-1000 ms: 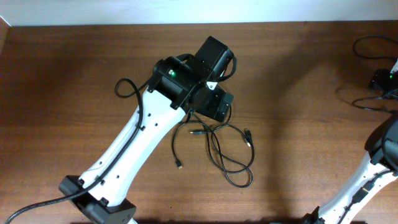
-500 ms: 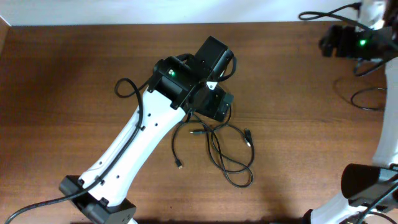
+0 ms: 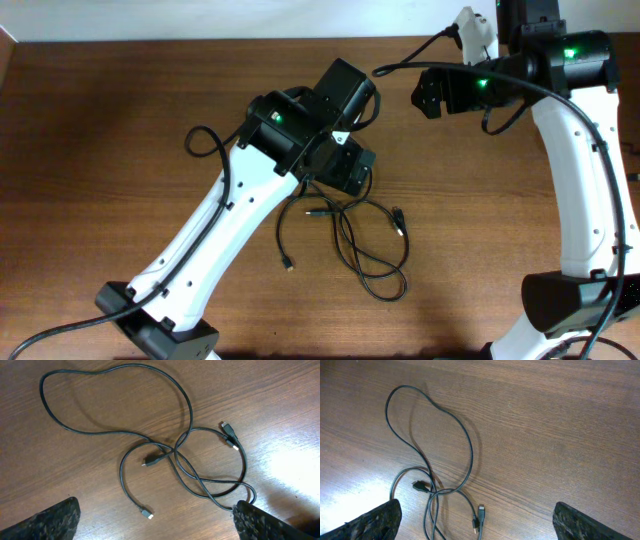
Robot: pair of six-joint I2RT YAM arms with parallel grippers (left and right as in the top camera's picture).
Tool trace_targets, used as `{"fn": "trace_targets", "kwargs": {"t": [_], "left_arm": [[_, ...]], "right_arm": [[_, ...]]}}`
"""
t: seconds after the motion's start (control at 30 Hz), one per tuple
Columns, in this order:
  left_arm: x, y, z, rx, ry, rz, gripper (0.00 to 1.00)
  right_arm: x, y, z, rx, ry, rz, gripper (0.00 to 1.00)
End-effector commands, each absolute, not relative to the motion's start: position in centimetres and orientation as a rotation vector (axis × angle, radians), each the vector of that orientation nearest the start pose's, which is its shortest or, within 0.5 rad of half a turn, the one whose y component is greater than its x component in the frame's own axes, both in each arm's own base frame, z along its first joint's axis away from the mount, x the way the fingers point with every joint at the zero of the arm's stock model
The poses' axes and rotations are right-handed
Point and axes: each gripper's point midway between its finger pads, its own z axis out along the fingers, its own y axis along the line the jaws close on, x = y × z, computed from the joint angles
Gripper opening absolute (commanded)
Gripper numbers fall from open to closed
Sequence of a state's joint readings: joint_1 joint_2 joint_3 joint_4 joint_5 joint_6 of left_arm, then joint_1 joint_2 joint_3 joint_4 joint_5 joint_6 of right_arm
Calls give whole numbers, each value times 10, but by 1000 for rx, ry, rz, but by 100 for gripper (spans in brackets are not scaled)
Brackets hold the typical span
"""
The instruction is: Untangle cables
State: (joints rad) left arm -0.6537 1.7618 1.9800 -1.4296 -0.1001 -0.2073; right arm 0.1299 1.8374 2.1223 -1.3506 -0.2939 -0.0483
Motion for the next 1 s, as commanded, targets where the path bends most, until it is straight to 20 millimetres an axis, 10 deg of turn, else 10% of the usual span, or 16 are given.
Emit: {"fn": "trace_targets", "kwargs": {"t": [0.0, 0.13, 0.47, 0.57, 0.8, 0.97], "left_arm": [[315, -218, 253, 573, 2715, -68, 99], [308, -200, 247, 740, 2748, -32, 99], [363, -80, 254, 437, 2774, -373, 99], [366, -77, 255, 424, 2768, -364, 99], [366, -77, 255, 424, 2768, -364, 99], [366, -77, 255, 424, 2768, -364, 99]], "right_arm": [[413, 106, 282, -331, 2610, 430, 95], [413, 106, 282, -331, 2610, 430, 99], [408, 110, 281, -339, 2624, 469, 99], [400, 122, 279, -361, 2637, 557, 99], [366, 156, 172, -416, 2879, 612, 99], [299, 192, 106, -583, 3073, 620, 99]]}}
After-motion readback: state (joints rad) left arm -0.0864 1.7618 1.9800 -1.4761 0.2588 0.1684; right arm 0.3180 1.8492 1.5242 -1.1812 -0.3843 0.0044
